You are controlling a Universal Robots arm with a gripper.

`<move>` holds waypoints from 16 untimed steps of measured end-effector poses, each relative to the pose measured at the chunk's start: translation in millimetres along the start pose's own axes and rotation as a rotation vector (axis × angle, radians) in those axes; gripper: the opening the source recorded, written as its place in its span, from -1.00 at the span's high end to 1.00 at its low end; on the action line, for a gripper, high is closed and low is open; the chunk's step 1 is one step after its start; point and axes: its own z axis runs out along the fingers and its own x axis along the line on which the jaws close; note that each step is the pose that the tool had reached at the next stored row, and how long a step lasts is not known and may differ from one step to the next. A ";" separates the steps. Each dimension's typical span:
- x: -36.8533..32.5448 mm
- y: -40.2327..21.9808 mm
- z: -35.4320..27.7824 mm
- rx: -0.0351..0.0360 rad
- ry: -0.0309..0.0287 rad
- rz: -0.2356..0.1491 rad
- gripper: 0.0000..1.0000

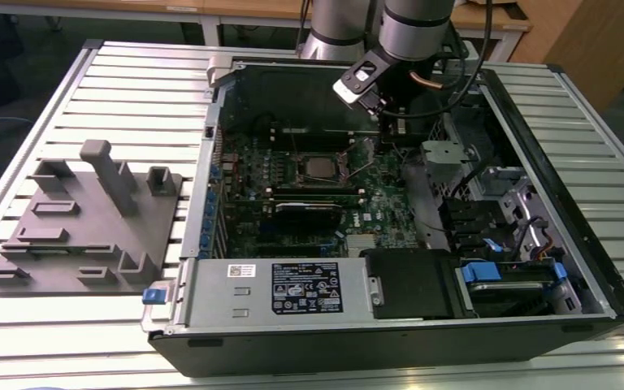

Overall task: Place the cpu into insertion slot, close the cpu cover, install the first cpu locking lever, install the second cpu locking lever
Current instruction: 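Close the cpu cover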

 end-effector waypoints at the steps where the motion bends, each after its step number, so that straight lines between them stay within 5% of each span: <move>1: 0.0 0.0 0.0 0.0000 0.0000 0.000 0.80; 16: -0.1 -3.5 -0.1 0.0036 0.0000 0.000 0.80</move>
